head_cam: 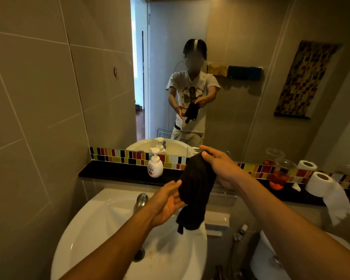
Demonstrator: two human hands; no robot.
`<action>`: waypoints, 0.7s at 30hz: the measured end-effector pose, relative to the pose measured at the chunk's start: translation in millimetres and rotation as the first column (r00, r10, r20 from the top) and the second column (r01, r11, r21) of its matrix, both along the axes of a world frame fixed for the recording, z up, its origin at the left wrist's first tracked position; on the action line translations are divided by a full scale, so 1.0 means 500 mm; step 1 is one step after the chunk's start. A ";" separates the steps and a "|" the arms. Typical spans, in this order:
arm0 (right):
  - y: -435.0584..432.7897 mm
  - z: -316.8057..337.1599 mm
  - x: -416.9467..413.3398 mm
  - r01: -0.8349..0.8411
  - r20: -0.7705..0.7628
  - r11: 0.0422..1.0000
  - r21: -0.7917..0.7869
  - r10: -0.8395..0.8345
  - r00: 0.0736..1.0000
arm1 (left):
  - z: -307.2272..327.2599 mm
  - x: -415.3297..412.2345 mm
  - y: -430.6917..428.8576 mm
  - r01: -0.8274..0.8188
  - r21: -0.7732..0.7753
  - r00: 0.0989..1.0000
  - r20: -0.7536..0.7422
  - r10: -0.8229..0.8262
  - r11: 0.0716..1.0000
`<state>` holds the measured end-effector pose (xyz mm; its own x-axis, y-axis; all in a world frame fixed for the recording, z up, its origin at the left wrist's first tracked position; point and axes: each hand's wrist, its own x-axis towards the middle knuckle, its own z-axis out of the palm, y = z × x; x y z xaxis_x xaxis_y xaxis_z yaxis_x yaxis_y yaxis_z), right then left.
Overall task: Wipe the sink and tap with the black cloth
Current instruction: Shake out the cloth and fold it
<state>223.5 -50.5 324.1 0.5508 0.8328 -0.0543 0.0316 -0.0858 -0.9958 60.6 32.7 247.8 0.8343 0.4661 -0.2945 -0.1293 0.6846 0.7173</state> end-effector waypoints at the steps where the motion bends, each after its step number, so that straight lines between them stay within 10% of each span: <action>1: -0.004 -0.001 0.003 0.015 0.035 0.999 -0.029 -0.014 0.999 | 0.005 0.001 -0.004 0.011 0.038 1.000 -0.005 -0.011 0.999; 7: -0.049 -0.027 0.030 0.211 0.392 0.939 -0.270 -0.093 0.915 | 0.060 0.004 0.025 -0.014 0.494 0.974 -0.191 0.125 0.869; 16: -0.097 -0.028 0.025 -0.055 0.080 0.919 -0.391 0.093 0.992 | 0.133 0.030 0.033 0.107 0.602 0.933 -0.337 0.129 0.792; 21: -0.119 -0.011 0.017 -0.042 0.363 0.856 -0.515 0.262 0.894 | 0.155 0.022 0.032 0.268 0.712 0.920 -0.390 0.047 0.650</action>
